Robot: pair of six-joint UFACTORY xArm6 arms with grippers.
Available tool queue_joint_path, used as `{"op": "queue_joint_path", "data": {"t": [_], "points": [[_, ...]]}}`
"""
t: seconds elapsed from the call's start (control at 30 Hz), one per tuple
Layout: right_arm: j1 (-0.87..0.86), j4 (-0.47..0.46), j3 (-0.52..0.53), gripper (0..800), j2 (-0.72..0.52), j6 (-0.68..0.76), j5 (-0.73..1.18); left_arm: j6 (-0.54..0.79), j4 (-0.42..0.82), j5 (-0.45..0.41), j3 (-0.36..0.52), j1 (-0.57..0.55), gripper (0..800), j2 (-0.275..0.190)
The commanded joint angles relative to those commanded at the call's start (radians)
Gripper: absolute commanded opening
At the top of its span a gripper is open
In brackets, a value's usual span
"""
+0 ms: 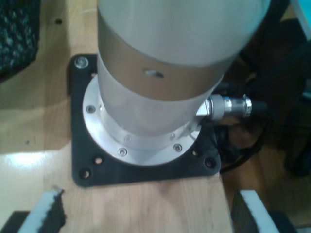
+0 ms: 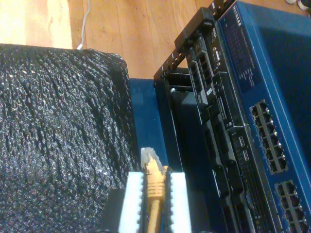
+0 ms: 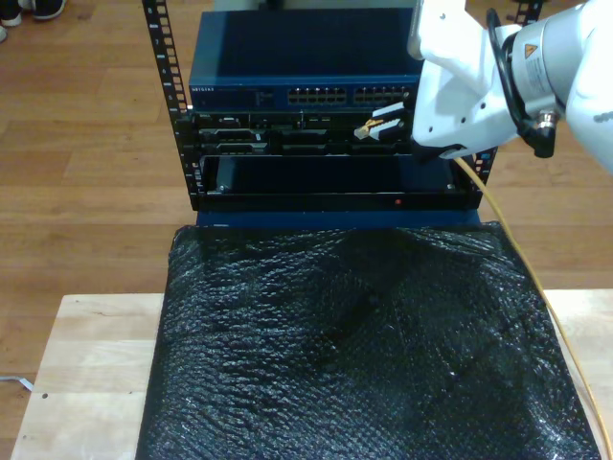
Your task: Grab the cable and plug it in
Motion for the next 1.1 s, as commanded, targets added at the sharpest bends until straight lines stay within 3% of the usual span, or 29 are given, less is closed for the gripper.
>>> {"op": "queue_joint_path", "data": {"t": [0.17,0.37,0.7,0.97,1.1], "points": [[0.0,0.002,0.0,0,0.003,0.0,0.0,0.025,0.012,-0.044,0.06,0.008,798,-0.008],[0.0,0.0,0.0,0,0.006,0.0,0.0,0.048,0.014,-0.091,0.115,0.023,798,-0.049],[0.0,0.0,0.0,0,0.017,0.0,0.0,0.132,0.011,-0.115,0.121,0.037,798,-0.058],[0.0,0.0,0.0,0,0.018,0.0,-0.002,0.222,0.011,-0.313,0.215,0.132,798,-0.066],[0.0,0.0,0.0,0,0.031,0.0,-0.003,0.241,0.011,-0.345,0.232,0.149,799,-0.064]]}}
